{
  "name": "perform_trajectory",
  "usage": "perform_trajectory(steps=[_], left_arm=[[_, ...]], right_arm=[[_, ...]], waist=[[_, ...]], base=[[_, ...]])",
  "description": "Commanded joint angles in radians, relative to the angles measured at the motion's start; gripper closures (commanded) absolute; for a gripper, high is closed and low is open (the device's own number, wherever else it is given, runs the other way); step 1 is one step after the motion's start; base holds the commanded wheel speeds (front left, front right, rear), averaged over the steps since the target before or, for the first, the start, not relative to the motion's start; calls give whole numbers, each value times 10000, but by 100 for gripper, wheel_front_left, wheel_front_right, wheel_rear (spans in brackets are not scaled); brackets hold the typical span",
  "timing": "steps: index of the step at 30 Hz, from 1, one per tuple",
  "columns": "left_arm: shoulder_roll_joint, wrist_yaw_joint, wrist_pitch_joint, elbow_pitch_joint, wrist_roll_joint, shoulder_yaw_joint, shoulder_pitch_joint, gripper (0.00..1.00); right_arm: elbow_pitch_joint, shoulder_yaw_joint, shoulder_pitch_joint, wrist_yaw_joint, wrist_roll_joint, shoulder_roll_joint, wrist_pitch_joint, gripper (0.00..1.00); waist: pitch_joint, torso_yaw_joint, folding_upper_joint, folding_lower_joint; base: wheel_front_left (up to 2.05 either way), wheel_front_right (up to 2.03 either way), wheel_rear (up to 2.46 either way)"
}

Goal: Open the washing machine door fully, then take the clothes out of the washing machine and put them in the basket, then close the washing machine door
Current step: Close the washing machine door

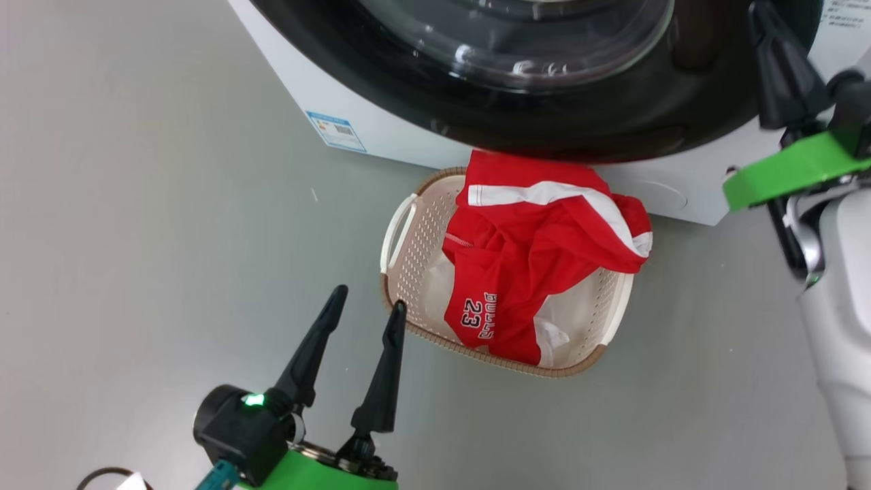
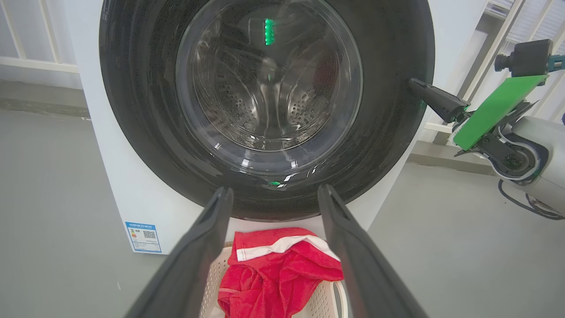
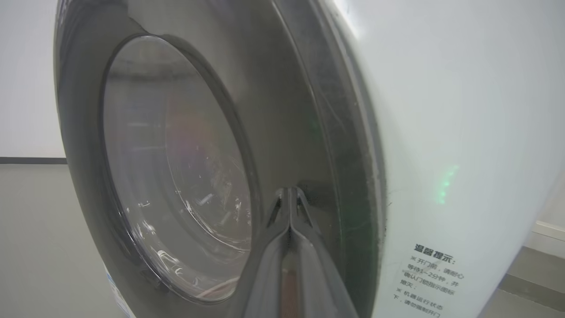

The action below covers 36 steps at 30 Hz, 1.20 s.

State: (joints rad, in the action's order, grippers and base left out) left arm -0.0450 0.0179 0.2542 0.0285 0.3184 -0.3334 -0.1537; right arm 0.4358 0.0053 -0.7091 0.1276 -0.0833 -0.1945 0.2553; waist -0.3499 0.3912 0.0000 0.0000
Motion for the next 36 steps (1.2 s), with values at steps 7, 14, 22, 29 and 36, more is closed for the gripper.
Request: perform_trajectory(steps=[7,14,22,29,36], left_arm=[[-53,-152,76,274,406,186,-419,0],[-53,-208,76,177,506,107,-523,0],[-53,-187,76,97,560,177,-509,0],[-53,90,76,131,677,252,-382,0],[-53,142,76,67,738,371,-227,0]], right_arm=[[377,77,-1147,31,157,-222,65,100],[537,58,-1328,31,160,-234,65,100],[467,85,-972,31,130,-65,65,100],[620,444,-444,31,-253,215,65,96],[279,700,324,31,-307,416,65,0]], waist=[[-326,68,0,0],[-291,8,0,0],[-89,-147,0,0],[304,-501,0,0],[743,-1009,0,0]], base=[[0,0,0],[0,0,0],[0,0,0],[0,0,0],[0,0,0]])
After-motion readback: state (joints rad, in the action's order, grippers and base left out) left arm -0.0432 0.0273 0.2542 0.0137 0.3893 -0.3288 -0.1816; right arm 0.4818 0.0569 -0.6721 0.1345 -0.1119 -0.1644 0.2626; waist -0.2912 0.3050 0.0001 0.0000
